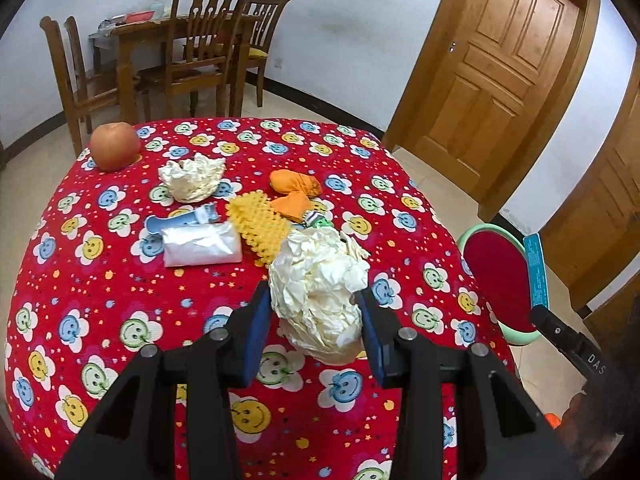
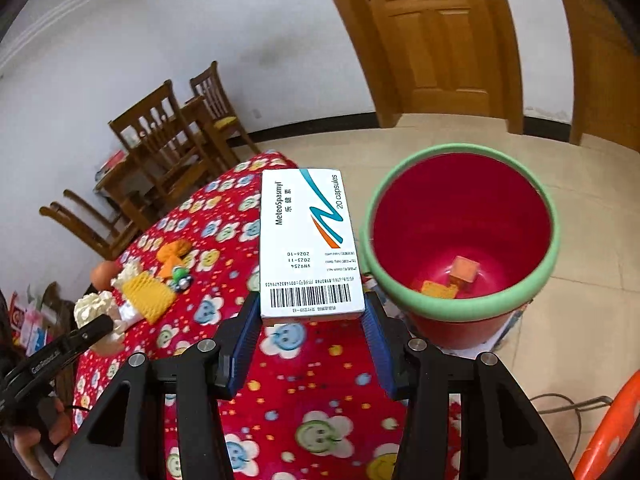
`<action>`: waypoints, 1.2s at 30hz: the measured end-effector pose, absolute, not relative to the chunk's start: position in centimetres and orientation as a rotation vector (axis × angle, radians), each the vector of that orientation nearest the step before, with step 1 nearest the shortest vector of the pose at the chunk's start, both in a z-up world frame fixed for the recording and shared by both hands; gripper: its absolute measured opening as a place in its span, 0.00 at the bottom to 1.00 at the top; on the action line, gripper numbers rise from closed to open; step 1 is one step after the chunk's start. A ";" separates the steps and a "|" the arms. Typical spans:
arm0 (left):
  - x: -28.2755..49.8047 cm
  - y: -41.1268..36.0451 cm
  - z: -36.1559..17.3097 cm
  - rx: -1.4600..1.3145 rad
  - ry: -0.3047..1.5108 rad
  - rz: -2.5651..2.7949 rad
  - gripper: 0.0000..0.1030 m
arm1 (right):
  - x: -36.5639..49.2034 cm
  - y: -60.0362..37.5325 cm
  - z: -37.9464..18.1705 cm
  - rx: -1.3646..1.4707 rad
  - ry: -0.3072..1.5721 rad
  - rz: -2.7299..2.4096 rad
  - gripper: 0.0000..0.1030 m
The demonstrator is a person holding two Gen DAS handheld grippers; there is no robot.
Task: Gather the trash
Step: 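Carry the medicine box with the right tool into the bucket while the left tool holds the paper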
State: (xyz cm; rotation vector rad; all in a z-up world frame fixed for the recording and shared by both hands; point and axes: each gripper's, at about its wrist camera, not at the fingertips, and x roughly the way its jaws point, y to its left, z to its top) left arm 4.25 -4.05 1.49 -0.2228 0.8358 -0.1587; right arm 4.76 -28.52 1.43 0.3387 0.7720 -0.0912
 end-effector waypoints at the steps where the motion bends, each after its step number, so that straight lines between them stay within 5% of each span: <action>1: 4.3 -4.2 1.4 -0.222 0.837 -0.161 0.41 | 4.7 -28.8 1.4 0.341 0.773 -0.097 0.50; 36: 7.6 -14.3 1.7 -0.096 0.870 -0.342 0.41 | 4.9 -39.0 -1.4 0.455 0.797 -0.345 0.51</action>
